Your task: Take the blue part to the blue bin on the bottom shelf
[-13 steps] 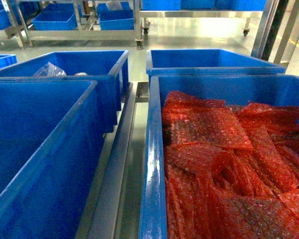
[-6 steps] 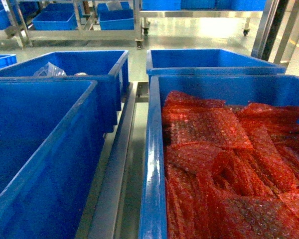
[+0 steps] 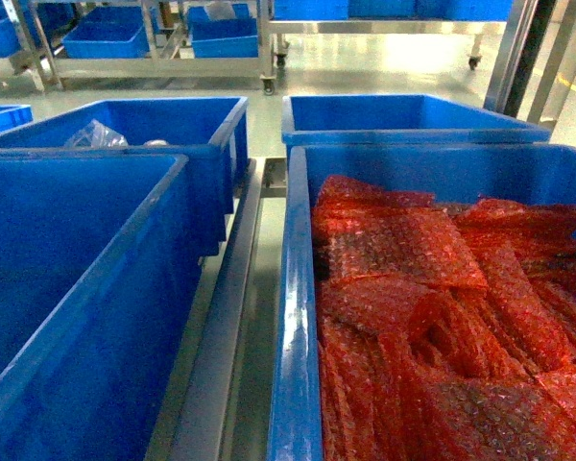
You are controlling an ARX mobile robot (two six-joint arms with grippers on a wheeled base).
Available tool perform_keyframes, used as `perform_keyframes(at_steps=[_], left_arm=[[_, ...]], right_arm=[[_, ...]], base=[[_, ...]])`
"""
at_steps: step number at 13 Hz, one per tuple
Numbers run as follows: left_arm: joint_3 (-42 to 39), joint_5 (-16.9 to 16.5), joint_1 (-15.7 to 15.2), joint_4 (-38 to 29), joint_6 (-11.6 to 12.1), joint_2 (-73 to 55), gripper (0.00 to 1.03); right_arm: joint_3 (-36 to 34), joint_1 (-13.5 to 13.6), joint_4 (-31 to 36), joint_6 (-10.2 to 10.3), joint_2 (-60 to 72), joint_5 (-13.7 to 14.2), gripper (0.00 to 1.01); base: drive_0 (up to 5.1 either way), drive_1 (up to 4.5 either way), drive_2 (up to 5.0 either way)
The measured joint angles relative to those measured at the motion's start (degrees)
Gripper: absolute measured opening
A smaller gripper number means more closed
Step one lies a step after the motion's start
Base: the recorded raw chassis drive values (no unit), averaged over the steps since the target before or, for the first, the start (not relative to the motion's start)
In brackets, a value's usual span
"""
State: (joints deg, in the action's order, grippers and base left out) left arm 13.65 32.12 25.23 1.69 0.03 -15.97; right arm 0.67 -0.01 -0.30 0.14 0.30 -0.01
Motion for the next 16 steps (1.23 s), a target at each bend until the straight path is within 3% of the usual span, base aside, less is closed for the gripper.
perform_keyframes(at_steps=[14, 15, 16], left_arm=[[0.0, 0.0, 0.0, 0.0, 0.0, 0.0, 0.44], [2.0, 0.0, -0.3, 6.6, -1.8, -1.5, 0.44], [3.4, -1.1, -2.1, 5.3, -3.5, -6.6, 0.44]], right_arm=[[0.0, 0.0, 0.0, 0.0, 0.0, 0.0, 0.98], [0.0, 0.0, 0.0, 0.0, 0.0, 0.0, 0.98], [0.0, 0.0, 0.0, 0.0, 0.0, 0.0, 0.98]], base=[[0.0, 0.00, 0.0], [0.0, 0.00, 0.0], [0.0, 0.00, 0.0]])
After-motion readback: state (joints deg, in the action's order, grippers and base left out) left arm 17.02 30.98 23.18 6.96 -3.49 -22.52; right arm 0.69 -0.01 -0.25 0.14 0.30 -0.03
